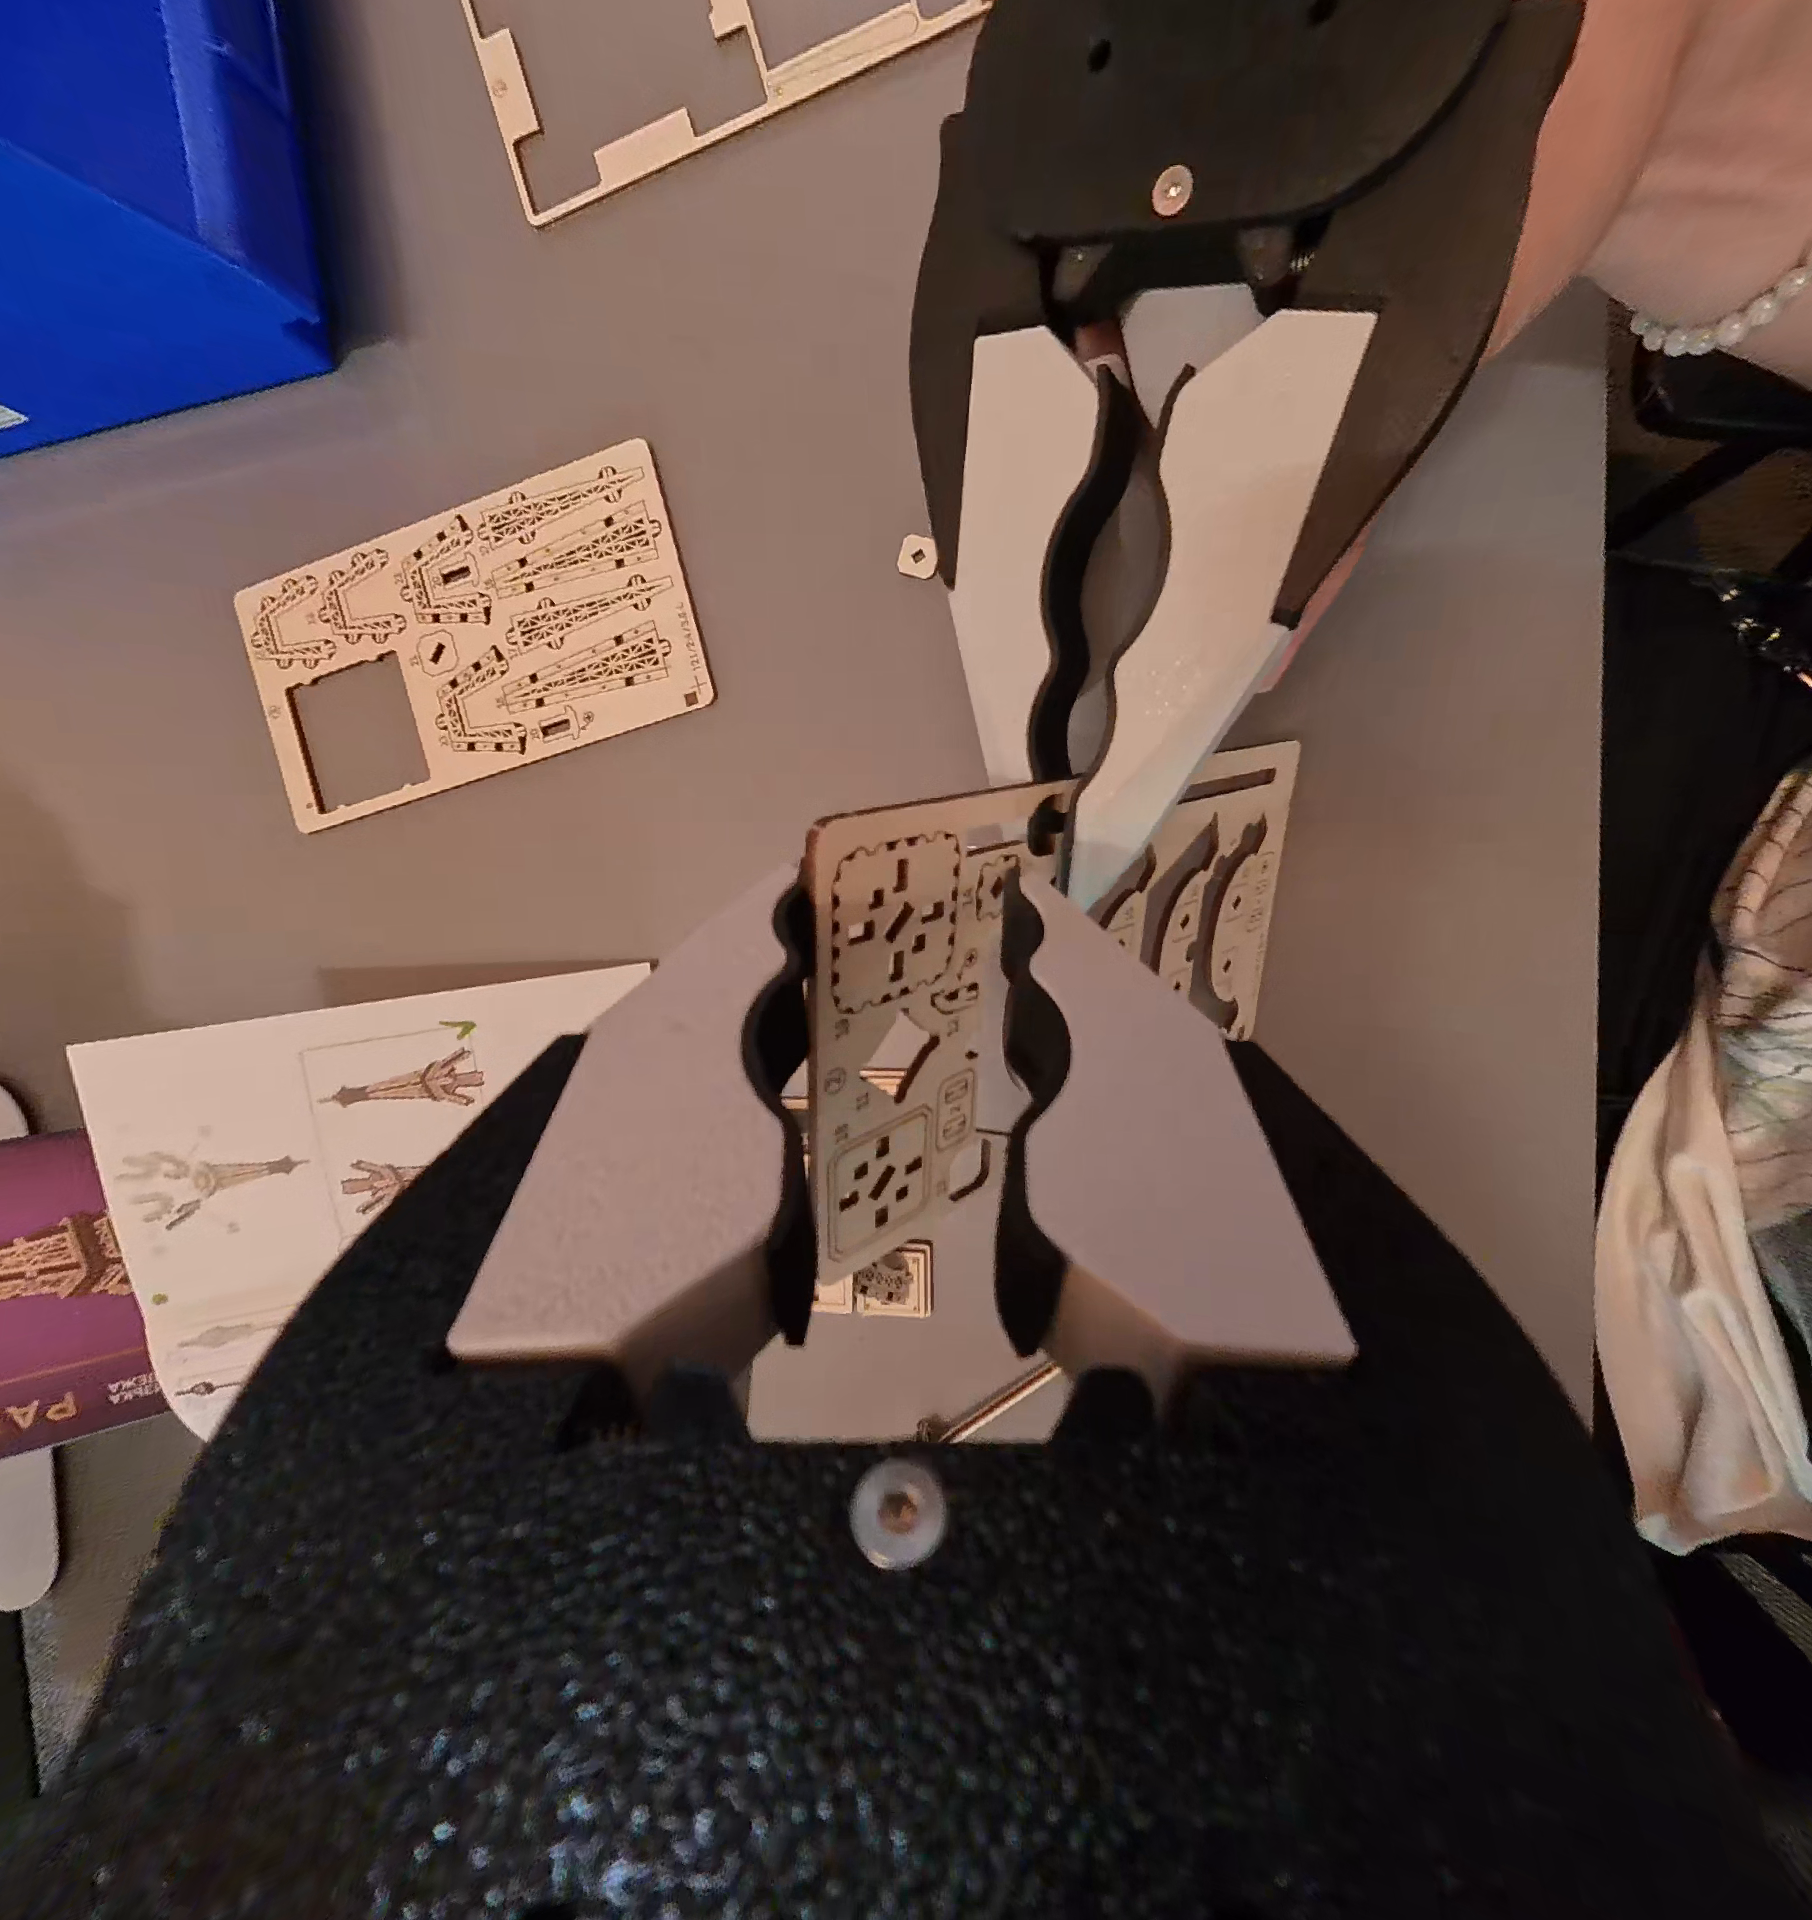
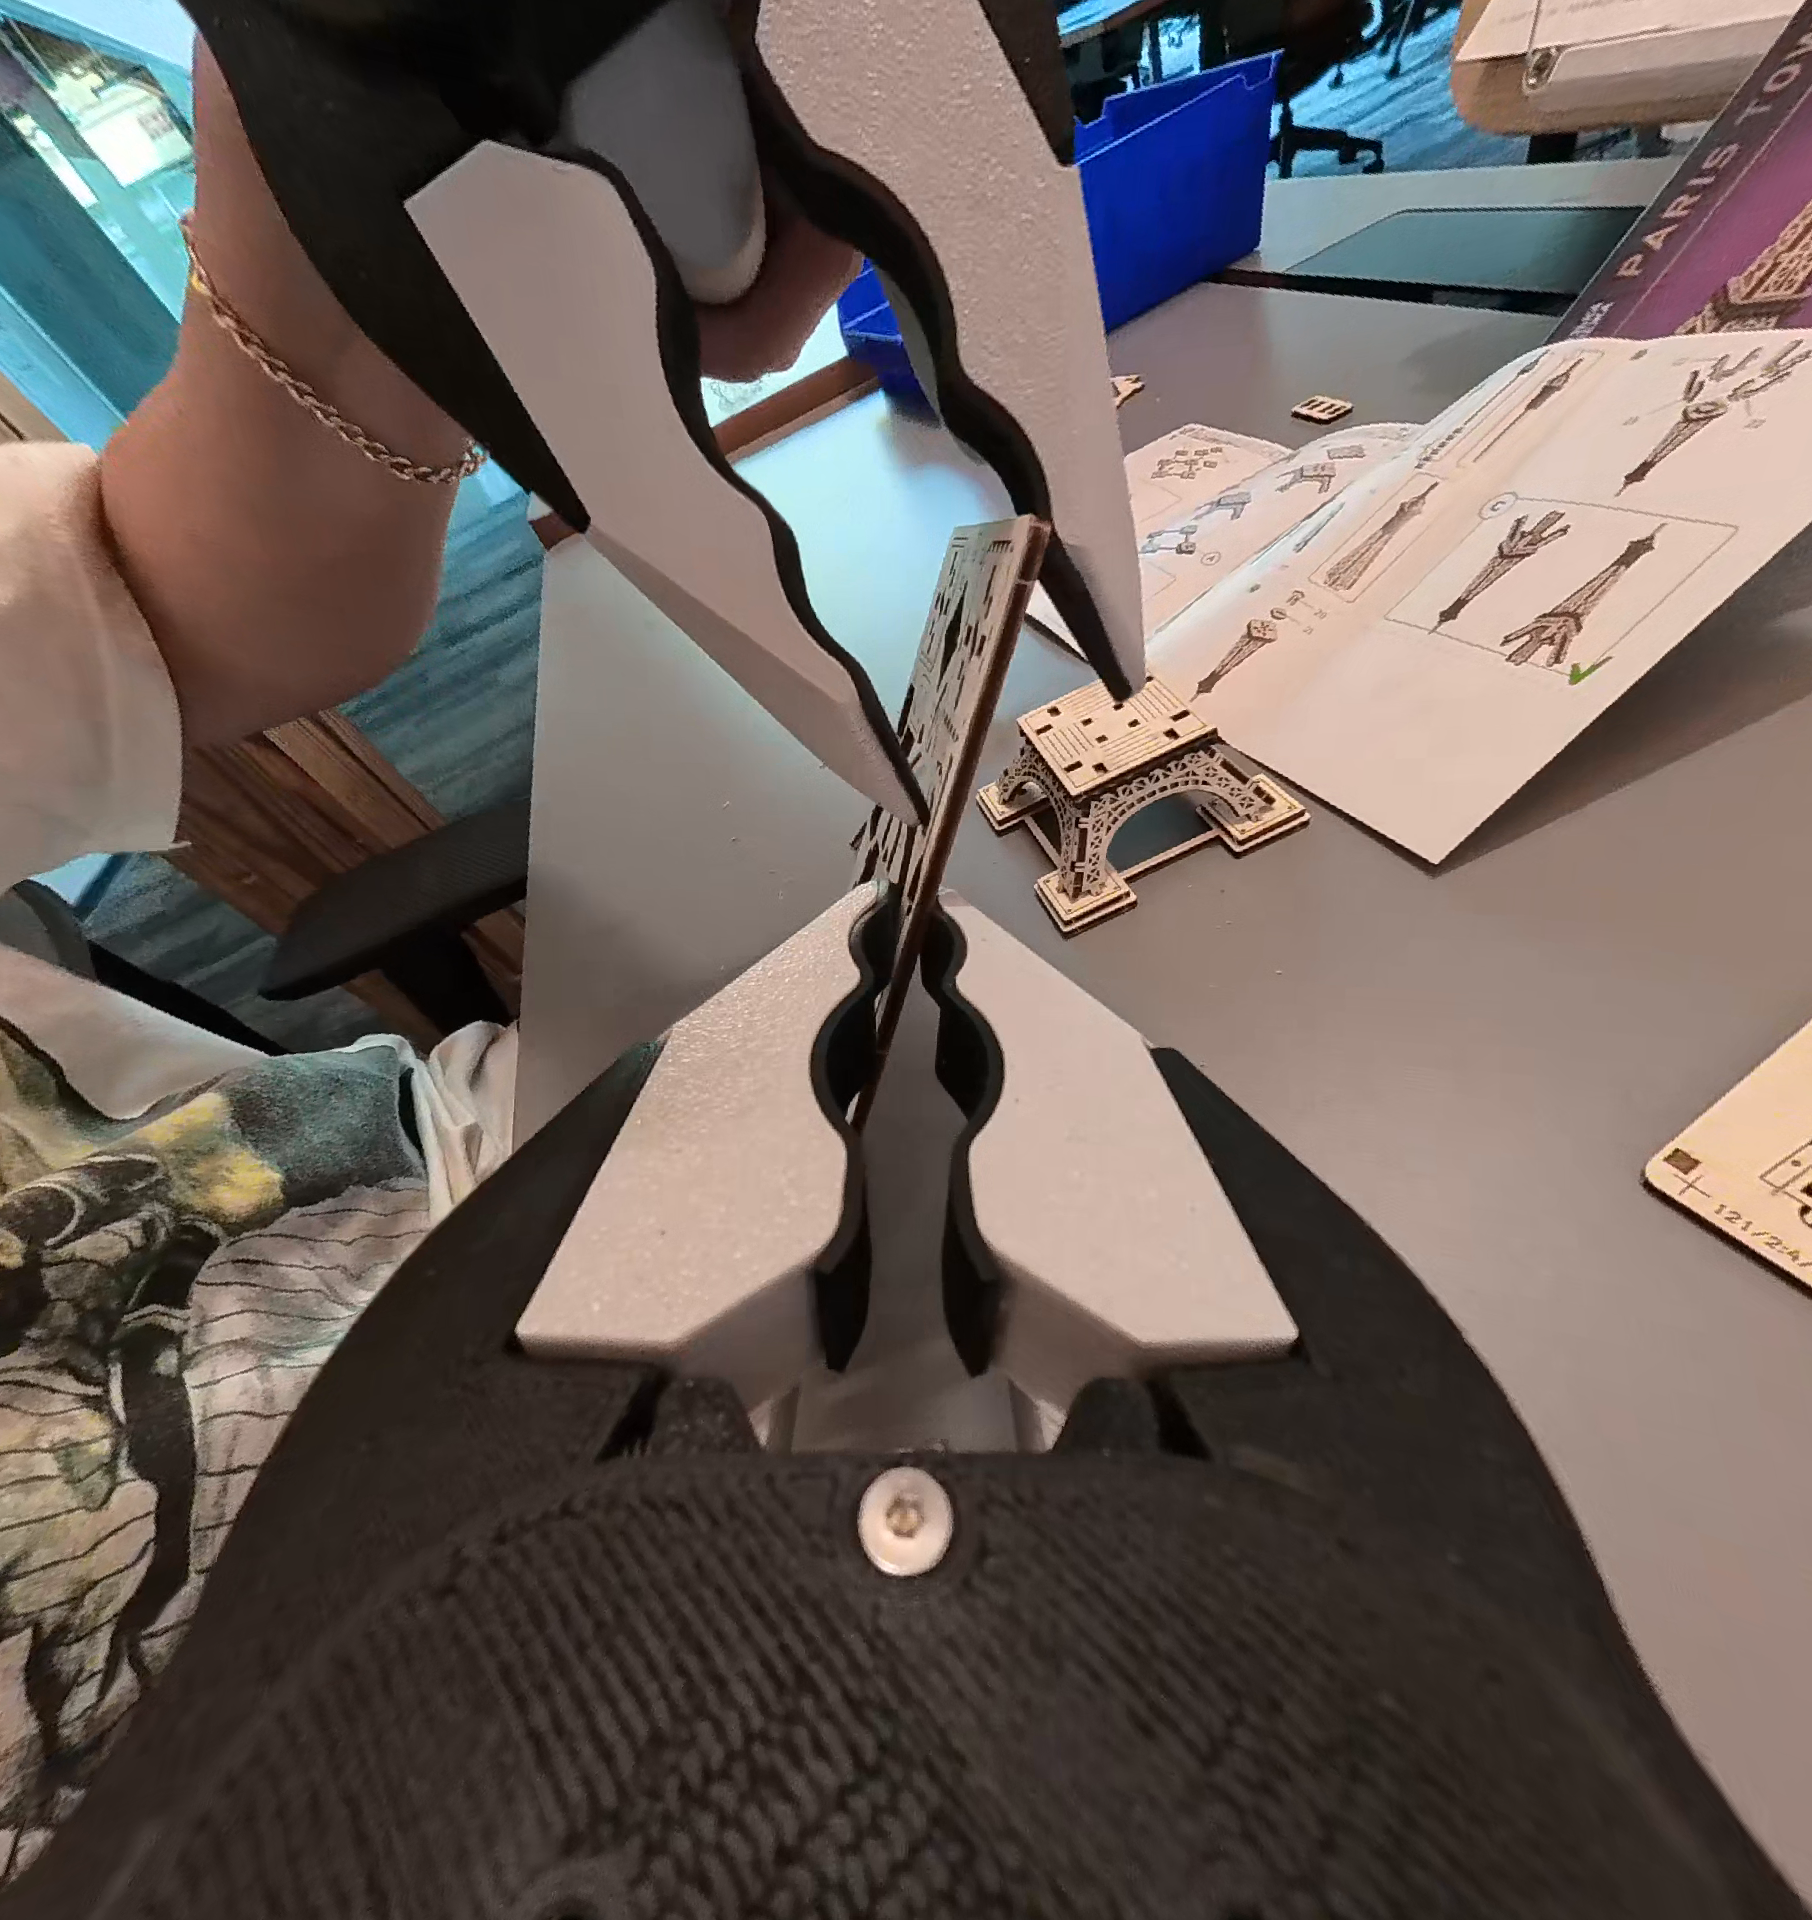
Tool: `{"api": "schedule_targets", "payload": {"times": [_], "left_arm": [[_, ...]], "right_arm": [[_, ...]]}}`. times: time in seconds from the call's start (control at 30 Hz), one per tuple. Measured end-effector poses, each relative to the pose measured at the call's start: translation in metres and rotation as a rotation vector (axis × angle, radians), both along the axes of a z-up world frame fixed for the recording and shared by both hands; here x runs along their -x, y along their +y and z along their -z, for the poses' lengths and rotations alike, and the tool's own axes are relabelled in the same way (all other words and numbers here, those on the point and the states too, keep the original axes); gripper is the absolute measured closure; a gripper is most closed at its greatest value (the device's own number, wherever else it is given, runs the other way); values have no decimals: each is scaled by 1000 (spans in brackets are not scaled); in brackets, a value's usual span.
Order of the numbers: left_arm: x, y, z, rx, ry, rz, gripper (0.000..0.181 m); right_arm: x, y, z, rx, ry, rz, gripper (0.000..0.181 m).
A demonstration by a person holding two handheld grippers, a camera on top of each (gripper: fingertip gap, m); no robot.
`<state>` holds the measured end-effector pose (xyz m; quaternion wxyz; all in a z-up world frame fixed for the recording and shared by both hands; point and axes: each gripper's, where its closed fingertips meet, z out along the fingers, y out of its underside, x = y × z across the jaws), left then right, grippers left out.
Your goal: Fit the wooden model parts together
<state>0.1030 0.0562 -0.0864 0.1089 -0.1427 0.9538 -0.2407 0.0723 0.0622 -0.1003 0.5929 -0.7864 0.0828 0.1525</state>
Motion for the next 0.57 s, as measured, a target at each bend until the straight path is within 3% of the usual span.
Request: {"api": "schedule_targets", "payload": {"times": [0.03,0.57], "left_arm": [[0,0,0,3,6,0,150],[-6,-1,6,-22,-9,-4,149]], "right_arm": [[0,0,0,-1,-1,1,180],[-7,-1,6,17,12,34,180]]}}
